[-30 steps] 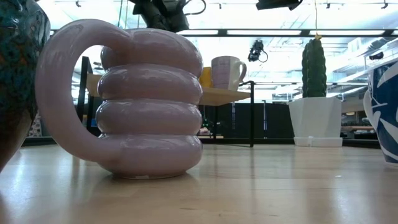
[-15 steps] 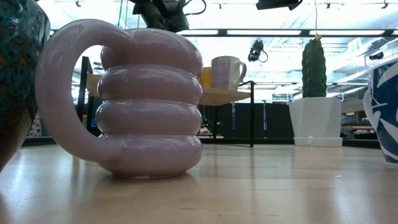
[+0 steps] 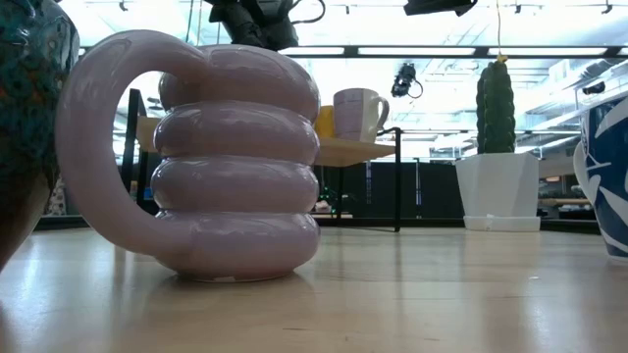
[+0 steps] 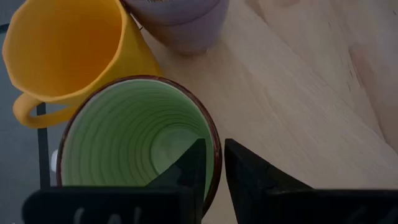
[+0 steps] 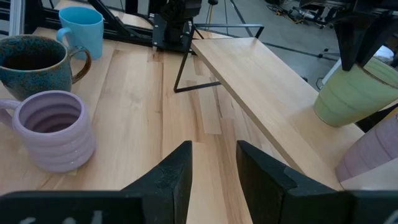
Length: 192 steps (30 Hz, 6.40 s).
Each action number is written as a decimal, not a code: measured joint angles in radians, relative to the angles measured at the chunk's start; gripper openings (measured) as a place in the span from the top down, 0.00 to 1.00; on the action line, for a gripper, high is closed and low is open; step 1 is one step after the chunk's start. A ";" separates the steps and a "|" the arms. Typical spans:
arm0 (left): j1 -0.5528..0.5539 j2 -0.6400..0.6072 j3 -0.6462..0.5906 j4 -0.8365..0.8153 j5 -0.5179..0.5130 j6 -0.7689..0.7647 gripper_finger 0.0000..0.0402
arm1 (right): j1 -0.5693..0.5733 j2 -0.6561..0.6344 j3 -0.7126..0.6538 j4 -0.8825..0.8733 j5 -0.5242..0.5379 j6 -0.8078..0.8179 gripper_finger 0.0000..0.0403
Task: Place coffee mugs
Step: Put the blue white patterned mug on the shelf
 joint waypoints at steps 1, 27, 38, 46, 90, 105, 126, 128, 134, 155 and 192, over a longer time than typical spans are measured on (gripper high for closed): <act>0.000 0.000 0.000 0.000 -0.003 -0.003 0.84 | 0.000 0.000 0.000 0.002 0.000 0.000 0.68; -0.198 -0.177 0.001 -0.032 -0.157 -0.220 0.60 | 0.000 0.000 0.000 0.005 -0.017 -0.007 0.68; -0.468 -0.254 -0.143 -0.153 -0.150 -0.453 0.68 | 0.000 0.000 -0.007 -0.056 -0.127 0.069 0.68; -0.707 -0.395 -0.418 -0.007 -0.192 -0.710 0.70 | 0.000 0.000 -0.076 0.053 -0.167 0.097 0.68; -0.870 -0.403 -0.673 0.295 -0.698 -0.610 0.71 | 0.117 0.458 0.351 -0.767 -0.658 1.080 0.68; -0.836 -0.403 -0.673 0.312 -0.688 -0.581 0.71 | 0.125 0.573 0.389 -0.820 -0.618 1.092 0.68; -0.837 -0.403 -0.673 0.300 -0.687 -0.584 0.71 | 0.104 0.545 0.318 -0.862 -0.521 0.826 0.93; -0.837 -0.403 -0.673 0.301 -0.687 -0.594 0.71 | 0.097 0.537 0.318 -0.862 -0.493 0.779 0.92; -0.837 -0.403 -0.673 0.301 -0.661 -0.603 0.71 | 0.067 0.532 0.331 -0.844 -0.470 0.643 0.93; -0.862 -0.517 -0.673 0.315 -0.661 -0.762 0.71 | -0.139 0.558 0.733 -0.916 -0.378 0.171 0.93; -0.756 -0.880 -0.673 0.079 -0.702 -0.892 0.71 | -0.464 0.982 1.407 -1.016 -0.412 -0.499 0.92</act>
